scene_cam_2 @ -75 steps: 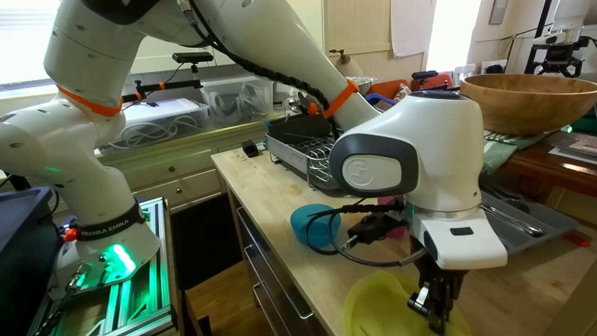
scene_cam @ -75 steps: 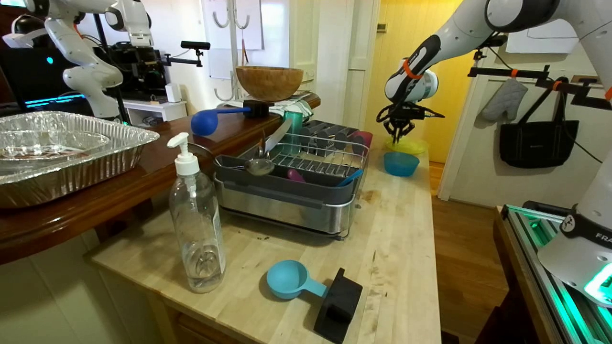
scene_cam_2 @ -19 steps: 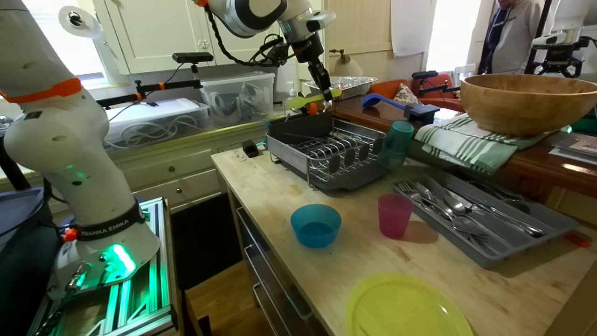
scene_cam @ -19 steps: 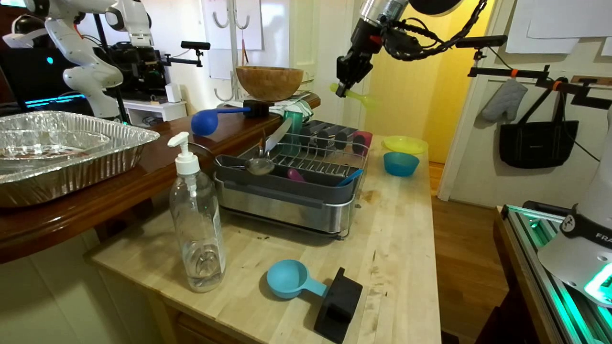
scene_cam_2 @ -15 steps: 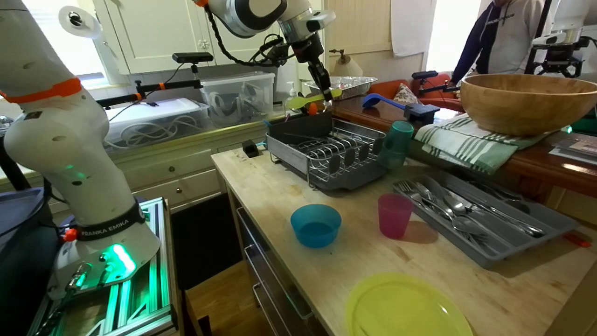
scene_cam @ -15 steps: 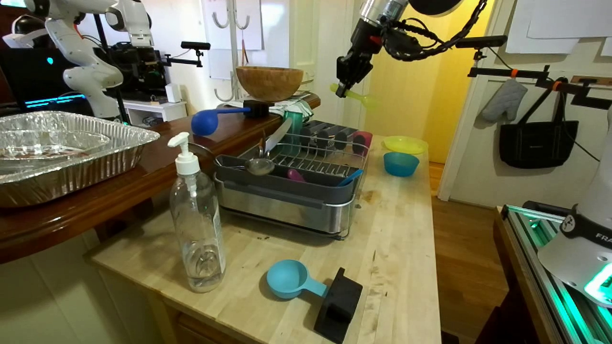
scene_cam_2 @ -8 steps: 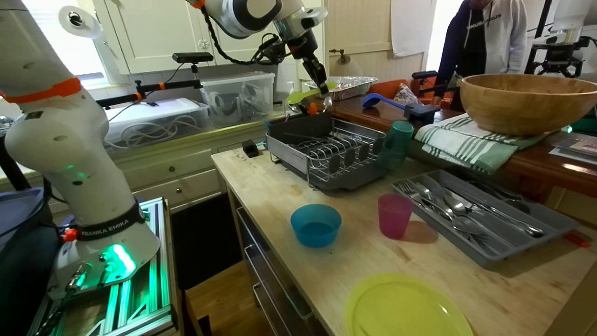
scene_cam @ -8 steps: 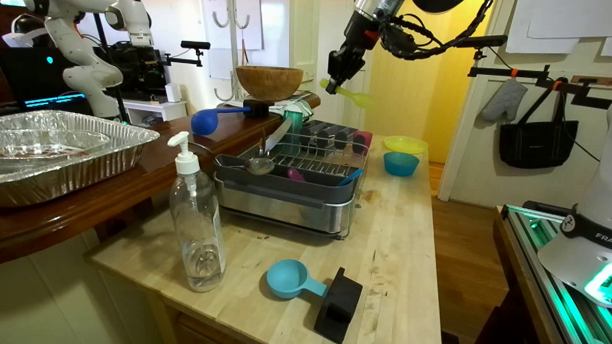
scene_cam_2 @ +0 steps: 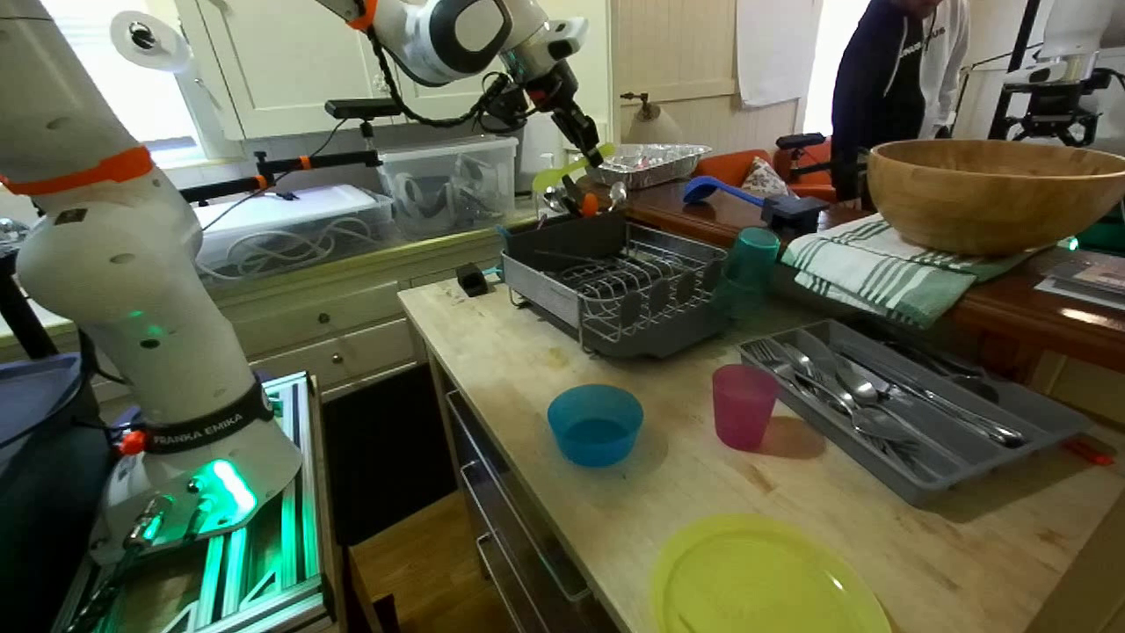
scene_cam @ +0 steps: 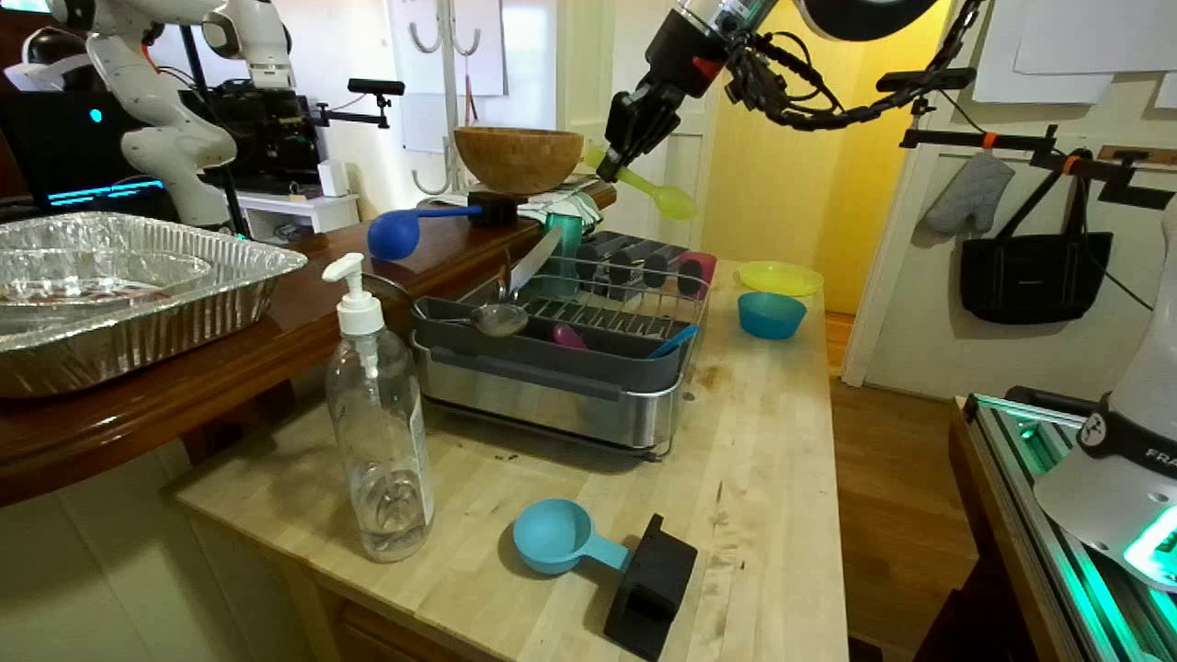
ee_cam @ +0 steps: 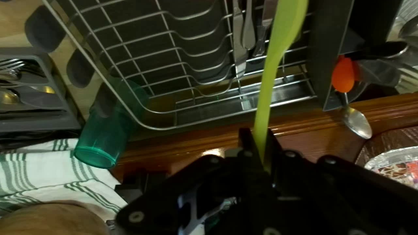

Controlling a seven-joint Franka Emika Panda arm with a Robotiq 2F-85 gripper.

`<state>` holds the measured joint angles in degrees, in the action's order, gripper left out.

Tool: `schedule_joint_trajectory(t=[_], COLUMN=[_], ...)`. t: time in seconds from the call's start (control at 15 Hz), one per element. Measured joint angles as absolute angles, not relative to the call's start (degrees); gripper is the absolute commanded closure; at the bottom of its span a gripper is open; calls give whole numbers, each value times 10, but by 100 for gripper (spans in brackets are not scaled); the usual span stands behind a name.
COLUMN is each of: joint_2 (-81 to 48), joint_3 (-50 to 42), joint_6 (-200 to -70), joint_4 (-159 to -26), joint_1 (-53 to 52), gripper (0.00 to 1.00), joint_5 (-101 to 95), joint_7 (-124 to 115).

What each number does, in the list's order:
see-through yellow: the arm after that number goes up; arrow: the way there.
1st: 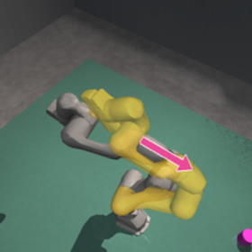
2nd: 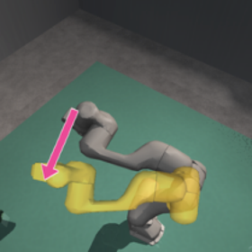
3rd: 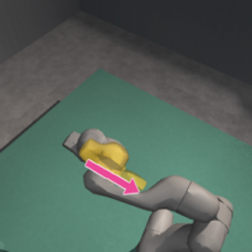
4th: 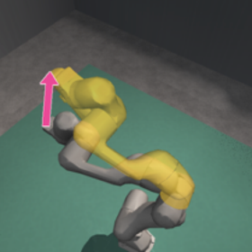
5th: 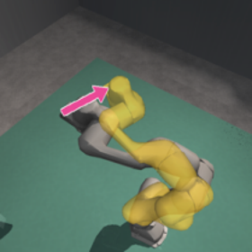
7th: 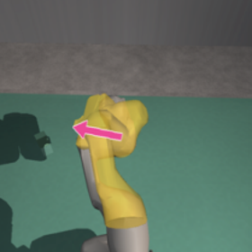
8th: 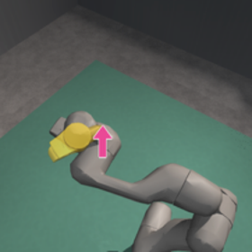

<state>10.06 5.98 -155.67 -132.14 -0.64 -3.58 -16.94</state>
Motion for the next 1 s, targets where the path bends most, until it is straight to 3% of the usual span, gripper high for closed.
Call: schedule_joint_trajectory(t=[1.0], joint_2=[80], joint_3=[114], joint_6=[-1699], joint_4=[-1369], joint_1=[-54], gripper=[97], joint_5=[-36], joint_7=[-164])
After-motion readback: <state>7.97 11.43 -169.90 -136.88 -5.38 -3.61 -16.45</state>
